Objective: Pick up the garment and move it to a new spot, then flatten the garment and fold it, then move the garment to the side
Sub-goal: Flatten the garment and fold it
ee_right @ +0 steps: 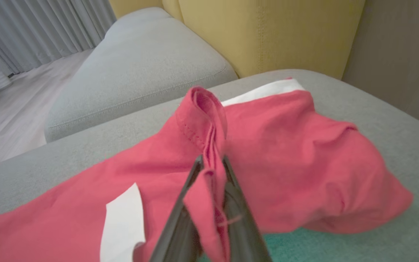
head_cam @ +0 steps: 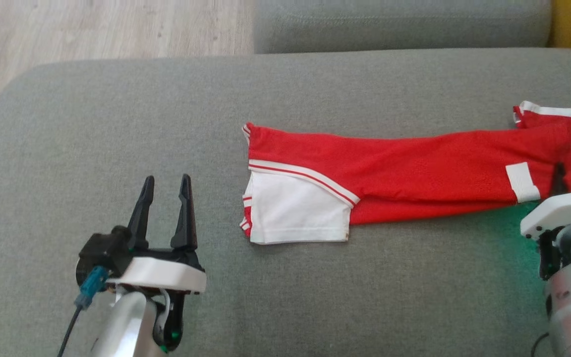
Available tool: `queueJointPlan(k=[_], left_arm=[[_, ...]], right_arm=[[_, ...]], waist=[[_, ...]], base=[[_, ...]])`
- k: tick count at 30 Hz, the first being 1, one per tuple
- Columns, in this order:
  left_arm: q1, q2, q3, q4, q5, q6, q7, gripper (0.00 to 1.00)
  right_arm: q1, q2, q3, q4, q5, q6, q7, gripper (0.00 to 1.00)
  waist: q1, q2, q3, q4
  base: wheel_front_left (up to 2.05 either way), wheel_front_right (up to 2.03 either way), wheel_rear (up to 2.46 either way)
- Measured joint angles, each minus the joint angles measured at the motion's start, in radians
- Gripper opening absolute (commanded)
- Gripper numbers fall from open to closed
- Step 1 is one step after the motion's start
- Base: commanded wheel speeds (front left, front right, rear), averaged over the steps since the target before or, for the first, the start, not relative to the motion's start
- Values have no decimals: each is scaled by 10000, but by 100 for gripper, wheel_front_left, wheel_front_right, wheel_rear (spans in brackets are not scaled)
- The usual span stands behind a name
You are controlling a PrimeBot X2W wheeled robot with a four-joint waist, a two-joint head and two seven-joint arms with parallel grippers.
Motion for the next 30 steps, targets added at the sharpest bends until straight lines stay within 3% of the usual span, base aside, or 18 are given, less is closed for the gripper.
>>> queueJointPlan(k=[6, 15, 17, 19, 20, 22, 30], left_arm=[[128, 0, 15, -4, 0, 2, 0, 100], [480, 4, 146, 4, 155, 4, 0, 100], [509, 6, 151, 17, 174, 2, 0, 100], [529, 4, 127, 48, 176, 0, 0, 100], [560, 6, 119, 82, 178, -8, 0, 100], [593, 6, 115, 125, 245, -10, 0, 100], [613, 8, 12, 234, 267, -82, 0, 100]], right_arm=[[-19, 343, 190, -257, -48, 0, 21, 0], [-95, 1037, 1578, -598, 767, 0, 372, 0], [-95, 1020, 2305, -621, 1421, 0, 449, 0], [-93, 1012, 3442, -660, 2575, 0, 548, 0], [-72, 1039, 4500, -915, 3618, 0, 593, 0], [-30, 1039, 5361, -1220, 4341, 0, 631, 0], [407, 1041, 7476, -1578, 6174, 0, 606, 0]], waist=[[0, 0, -396, 1], [0, 0, -788, 552], [0, 0, -880, 766], [0, 0, -964, 1005], [0, 0, -1037, 1255], [0, 0, -1101, 1500], [1, 0, -1096, 2427]], base=[[0, 0, 0], [0, 0, 0], [0, 0, 0], [0, 0, 0], [0, 0, 0], [0, 0, 0], [0, 0, 0]])
